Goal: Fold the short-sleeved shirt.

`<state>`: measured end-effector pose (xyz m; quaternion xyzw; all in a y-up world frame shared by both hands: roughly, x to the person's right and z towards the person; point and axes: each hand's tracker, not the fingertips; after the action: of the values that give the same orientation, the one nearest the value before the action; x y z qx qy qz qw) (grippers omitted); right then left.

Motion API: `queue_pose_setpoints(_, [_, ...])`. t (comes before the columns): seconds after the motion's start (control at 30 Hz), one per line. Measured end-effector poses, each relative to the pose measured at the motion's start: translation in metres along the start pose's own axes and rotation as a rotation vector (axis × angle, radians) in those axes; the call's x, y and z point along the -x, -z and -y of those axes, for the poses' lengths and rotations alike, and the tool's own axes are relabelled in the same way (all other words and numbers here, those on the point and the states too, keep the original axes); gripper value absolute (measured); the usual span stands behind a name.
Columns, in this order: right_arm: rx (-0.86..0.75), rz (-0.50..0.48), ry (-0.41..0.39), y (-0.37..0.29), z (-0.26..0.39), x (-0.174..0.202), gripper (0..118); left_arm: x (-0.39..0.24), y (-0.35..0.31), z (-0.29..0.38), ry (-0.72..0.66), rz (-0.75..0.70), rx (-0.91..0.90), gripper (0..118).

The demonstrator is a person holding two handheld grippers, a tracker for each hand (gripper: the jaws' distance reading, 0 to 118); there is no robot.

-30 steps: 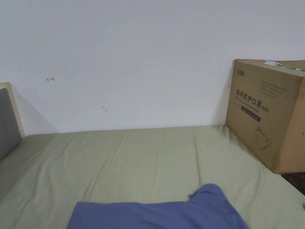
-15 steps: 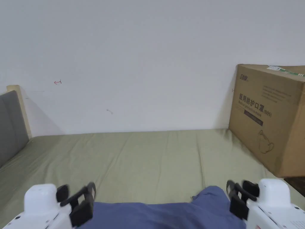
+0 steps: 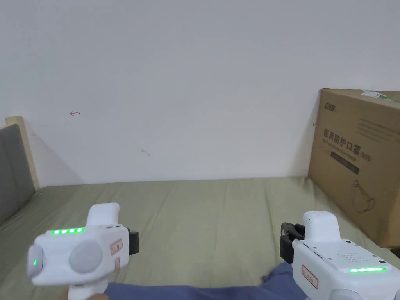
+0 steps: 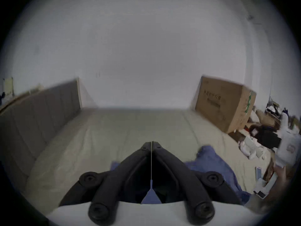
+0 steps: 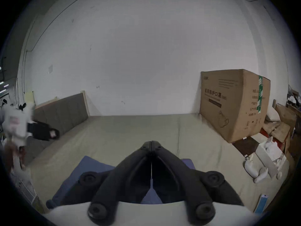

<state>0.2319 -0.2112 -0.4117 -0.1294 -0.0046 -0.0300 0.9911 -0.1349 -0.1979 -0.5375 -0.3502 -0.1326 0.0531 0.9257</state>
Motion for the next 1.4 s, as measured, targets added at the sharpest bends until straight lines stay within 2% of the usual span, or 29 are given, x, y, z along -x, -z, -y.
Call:
queue_pose_setpoints(0.07, [0.015, 0.001, -0.019, 0.012, 0.003, -0.002, 0, 0.03, 0.048, -0.014, -0.115, 0.115, 0.225, 0])
queue_pose_setpoints(0.1, [0.03, -0.005, -0.029, 0.019, 0.005, -0.005, 0, 0.044, 0.074, -0.017, -0.14, 0.117, 0.315, 0])
queue_pose_setpoints(0.17, [0.076, -0.03, -0.03, 0.035, 0.01, -0.012, 0, 0.06, 0.111, -0.016, -0.048, 0.052, 0.381, 0])
queue_pose_setpoints(0.2, [0.101, -0.034, -0.026, 0.044, 0.015, -0.016, 0, 0.068, 0.13, -0.018, 0.019, 0.014, 0.391, 11])
queue_pose_setpoints(0.27, [0.148, -0.031, -0.014, 0.06, 0.025, -0.024, 0, 0.086, 0.163, -0.019, 0.033, -0.042, 0.401, 105])
queue_pose_setpoints(0.3, [0.178, -0.032, 0.003, 0.068, 0.031, -0.03, 0, 0.095, 0.178, -0.01, 0.009, -0.052, 0.431, 118])
queue_pose_setpoints(0.4, [0.237, -0.024, 0.046, 0.085, 0.05, -0.046, 0, 0.12, 0.218, -0.001, -0.003, -0.083, 0.407, 115])
queue_pose_setpoints(0.47, [0.27, 0.0, 0.047, 0.093, 0.062, -0.054, 0, 0.129, 0.233, 0.012, 0.007, -0.107, 0.422, 115])
queue_pose_setpoints(0.63, [0.329, 0.039, 0.072, 0.105, 0.077, -0.083, 0, 0.151, 0.278, 0.061, 0.046, -0.167, 0.536, 118])
queue_pose_setpoints(0.67, [0.335, 0.051, 0.076, 0.107, 0.078, -0.088, 0, 0.147, 0.271, 0.065, 0.047, -0.111, 0.485, 118])
queue_pose_setpoints(0.7, [0.341, 0.057, 0.083, 0.109, 0.078, -0.095, 0, 0.142, 0.263, 0.064, 0.062, -0.126, 0.407, 118])
queue_pose_setpoints(0.77, [0.359, 0.06, 0.116, 0.116, 0.079, -0.11, 0, 0.136, 0.256, 0.067, 0.089, -0.137, 0.404, 117])
queue_pose_setpoints(0.8, [0.379, 0.069, 0.136, 0.124, 0.081, -0.12, 0, 0.132, 0.247, 0.065, 0.109, -0.132, 0.377, 111])
queue_pose_setpoints(0.83, [0.406, 0.087, 0.152, 0.134, 0.083, -0.129, 1, 0.119, 0.226, 0.062, 0.143, -0.131, 0.335, 94])
queue_pose_setpoints(0.87, [0.437, 0.116, 0.147, 0.144, 0.084, -0.137, 1, 0.116, 0.214, 0.062, 0.161, -0.129, 0.313, 72])
queue_pose_setpoints(0.9, [0.471, 0.143, 0.15, 0.156, 0.085, -0.145, 3, 0.114, 0.201, 0.061, 0.166, -0.122, 0.302, 38])
queue_pose_setpoints(0.93, [0.508, 0.154, 0.164, 0.169, 0.087, -0.153, 19, 0.116, 0.191, 0.061, 0.113, -0.041, 0.31, 0])
queue_pose_setpoints(0.97, [0.557, 0.142, 0.195, 0.184, 0.09, -0.161, 46, 0.119, 0.184, 0.057, 0.041, 0.054, 0.33, 0])
queue_pose_setpoints(1.0, [0.628, 0.097, 0.253, 0.202, 0.096, -0.172, 83, 0.118, 0.169, 0.056, 0.031, 0.03, 0.287, 0])
queue_pose_setpoints(1.03, [0.662, 0.05, 0.334, 0.216, 0.103, -0.182, 106, 0.116, 0.155, 0.054, 0.025, 0.025, 0.242, 0])
queue_pose_setpoints(1.07, [0.686, 0.039, 0.377, 0.227, 0.109, -0.188, 110, 0.116, 0.143, 0.052, 0.014, 0.03, 0.215, 0])
queue_pose_setpoints(1.13, [0.743, 0.137, 0.375, 0.248, 0.119, -0.194, 110, 0.122, 0.124, 0.054, -0.025, 0.072, 0.201, 0])
queue_pose_setpoints(1.17, [0.8, 0.157, 0.34, 0.259, 0.125, -0.194, 109, 0.121, 0.115, 0.053, -0.02, 0.074, 0.206, 0])
queue_pose_setpoints(1.2, [0.86, 0.162, 0.292, 0.268, 0.13, -0.193, 107, 0.12, 0.109, 0.053, -0.008, 0.066, 0.209, 0])
queue_pose_setpoints(1.27, [0.944, 0.169, 0.187, 0.275, 0.138, -0.184, 93, 0.119, 0.102, 0.057, 0.018, 0.067, 0.222, 0])
queue_pose_setpoints(1.3, [0.924, 0.201, 0.087, 0.272, 0.135, -0.177, 89, 0.119, 0.101, 0.058, 0.035, 0.063, 0.241, 0])
queue_pose_setpoints(1.33, [0.878, 0.181, 0.074, 0.267, 0.13, -0.172, 70, 0.118, 0.1, 0.059, 0.047, 0.062, 0.26, 0])
queue_pose_setpoints(1.37, [0.865, 0.163, 0.081, 0.264, 0.125, -0.168, 44, 0.117, 0.1, 0.063, 0.056, 0.054, 0.269, 0])
queue_pose_setpoints(1.4, [0.852, 0.161, 0.061, 0.257, 0.12, -0.163, 0, 0.115, 0.098, 0.065, 0.059, 0.047, 0.272, 0])
